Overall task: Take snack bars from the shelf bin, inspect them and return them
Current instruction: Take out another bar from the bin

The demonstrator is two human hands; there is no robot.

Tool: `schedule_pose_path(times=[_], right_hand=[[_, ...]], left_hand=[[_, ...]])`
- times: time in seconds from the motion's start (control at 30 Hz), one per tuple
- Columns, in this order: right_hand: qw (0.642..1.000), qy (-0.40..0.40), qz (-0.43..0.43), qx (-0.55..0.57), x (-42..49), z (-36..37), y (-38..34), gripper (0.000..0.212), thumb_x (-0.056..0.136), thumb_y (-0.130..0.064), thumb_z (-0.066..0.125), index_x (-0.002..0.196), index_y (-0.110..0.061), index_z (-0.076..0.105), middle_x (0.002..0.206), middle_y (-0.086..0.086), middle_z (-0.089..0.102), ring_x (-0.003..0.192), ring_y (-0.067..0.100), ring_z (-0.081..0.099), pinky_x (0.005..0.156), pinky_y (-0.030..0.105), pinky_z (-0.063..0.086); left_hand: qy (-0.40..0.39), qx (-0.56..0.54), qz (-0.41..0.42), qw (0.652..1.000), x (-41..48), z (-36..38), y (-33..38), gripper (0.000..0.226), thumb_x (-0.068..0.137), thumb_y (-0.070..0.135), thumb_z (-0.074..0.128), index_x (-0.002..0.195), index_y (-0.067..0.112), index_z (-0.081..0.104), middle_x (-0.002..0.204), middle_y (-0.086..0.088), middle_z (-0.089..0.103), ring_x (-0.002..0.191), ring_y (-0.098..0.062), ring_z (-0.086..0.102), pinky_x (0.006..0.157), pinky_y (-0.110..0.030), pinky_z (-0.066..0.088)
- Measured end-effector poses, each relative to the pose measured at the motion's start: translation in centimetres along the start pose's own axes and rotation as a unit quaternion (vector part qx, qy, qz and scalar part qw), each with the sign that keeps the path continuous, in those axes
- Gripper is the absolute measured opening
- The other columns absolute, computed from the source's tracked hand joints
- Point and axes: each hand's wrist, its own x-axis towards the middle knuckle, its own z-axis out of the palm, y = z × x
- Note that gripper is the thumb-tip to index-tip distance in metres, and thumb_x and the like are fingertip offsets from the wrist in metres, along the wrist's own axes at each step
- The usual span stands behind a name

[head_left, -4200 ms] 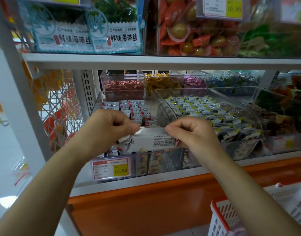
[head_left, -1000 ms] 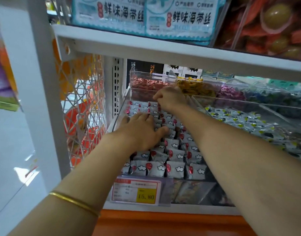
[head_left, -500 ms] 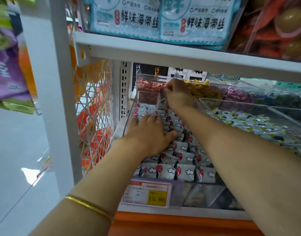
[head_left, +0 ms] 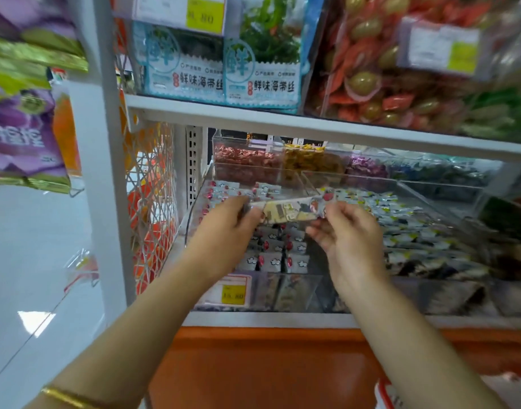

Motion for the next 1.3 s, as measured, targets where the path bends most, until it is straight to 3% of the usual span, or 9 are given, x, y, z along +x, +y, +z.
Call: schedule_pose_path(times=[0.1, 0.2, 0.4, 0.67, 0.77, 0.87, 1.03, 1.17, 1.3], right_hand=[[0.991, -0.017, 0.079, 0.109, -1.8, -1.6, -0.7, 0.012, 0.094, -0.005, 0.051, 0.084, -0.006, 0.057, 0.071, 0.005, 0.061, 0.056, 0.011, 0.061, 0.054, 0.021, 0.053], [0.976, -0.066, 0.128, 0.164, -2.8, -2.6, -1.4, 0.002, 0.082, -0.005, 0.06, 0.081, -0.005, 0.062, 0.062, 0.002, 0.064, 0.055, 0.01, 0.063, 0.053, 0.02, 0.053], [0.964, -0.088, 0.167, 0.186, -3.1, -3.4, -1.4, 0.015, 0.067, -0.008, 0.063, 0.081, -0.003, 0.064, 0.065, 0.004, 0.065, 0.056, 0.011, 0.063, 0.052, 0.019, 0.053], [0.955, -0.101, 0.202, 0.192, -3.0, -2.8, -1.4, 0.012, 0.069, -0.014, 0.066, 0.059, -0.012, 0.073, 0.059, 0.002, 0.061, 0.051, 0.009, 0.06, 0.045, 0.018, 0.05], [0.937, -0.091, 0.234, 0.244, -2.9, -2.6, -1.4, 0.007, 0.067, -0.014, 0.066, 0.065, -0.009, 0.07, 0.059, 0.003, 0.056, 0.047, 0.009, 0.056, 0.042, 0.017, 0.048], [0.914, -0.092, 0.27, 0.288, -2.8, -2.7, -1.5, 0.012, 0.068, -0.013, 0.065, 0.076, -0.006, 0.063, 0.058, 0.003, 0.054, 0.045, 0.009, 0.054, 0.04, 0.016, 0.048], [0.889, -0.077, 0.299, 0.337, -2.6, -2.9, -1.6, 0.012, 0.066, -0.011, 0.063, 0.075, -0.002, 0.06, 0.056, 0.005, 0.055, 0.043, 0.009, 0.055, 0.039, 0.016, 0.047], [0.886, -0.071, 0.295, 0.351, -2.5, -3.1, -1.6, 0.012, 0.068, -0.009, 0.061, 0.075, 0.001, 0.062, 0.056, 0.006, 0.057, 0.043, 0.009, 0.056, 0.038, 0.016, 0.047], [0.936, -0.061, 0.244, 0.247, -2.5, -3.3, -1.2, 0.005, 0.075, -0.008, 0.061, 0.075, -0.003, 0.062, 0.054, 0.004, 0.058, 0.044, 0.008, 0.056, 0.039, 0.015, 0.046]], left_hand=[[-0.005, -0.141, -0.025, 0.99, -1.6, -0.1, 1.0, 0.02, 0.096, 0.024, 0.048, 0.1, 0.01, 0.061, 0.079, 0.0, 0.064, 0.066, -0.004, 0.062, 0.056, -0.017, 0.051], [-0.023, -0.267, -0.066, 0.961, -2.4, -0.5, 1.1, 0.016, 0.09, 0.021, 0.056, 0.098, 0.01, 0.065, 0.076, 0.001, 0.065, 0.062, -0.002, 0.061, 0.055, -0.017, 0.047], [-0.075, -0.516, -0.153, 0.84, -2.7, -0.9, 0.9, 0.016, 0.076, 0.026, 0.06, 0.076, 0.011, 0.067, 0.066, -0.001, 0.06, 0.054, -0.006, 0.053, 0.048, -0.016, 0.048], [0.019, -0.457, -0.152, 0.876, -2.5, -0.5, 0.4, 0.032, 0.091, 0.022, 0.054, 0.062, 0.013, 0.065, 0.055, -0.001, 0.057, 0.048, -0.007, 0.053, 0.046, -0.015, 0.049], [0.049, -0.352, -0.122, 0.927, -2.6, 0.0, 0.4, 0.029, 0.094, 0.022, 0.051, 0.075, 0.002, 0.061, 0.05, 0.003, 0.055, 0.047, -0.008, 0.051, 0.047, -0.018, 0.049], [0.057, -0.32, -0.123, 0.938, -2.7, 0.1, 0.6, 0.032, 0.095, 0.023, 0.05, 0.068, 0.006, 0.054, 0.044, 0.003, 0.049, 0.043, -0.011, 0.047, 0.045, -0.022, 0.047], [0.004, -0.44, -0.182, 0.879, -2.8, 0.1, 0.9, 0.044, 0.091, 0.022, 0.054, 0.048, 0.019, 0.053, 0.045, 0.0, 0.044, 0.039, -0.01, 0.04, 0.039, -0.016, 0.042], [0.001, -0.541, -0.201, 0.816, -2.6, 0.3, 1.3, 0.013, 0.088, 0.013, 0.054, 0.087, 0.012, 0.067, 0.051, 0.004, 0.05, 0.04, -0.003, 0.044, 0.037, -0.012, 0.04], [0.008, -0.598, -0.207, 0.774, -2.4, 0.1, 1.4, 0.019, 0.088, 0.009, 0.051, 0.102, 0.013, 0.064, 0.051, 0.006, 0.055, 0.038, -0.002, 0.044, 0.036, -0.011, 0.039]])
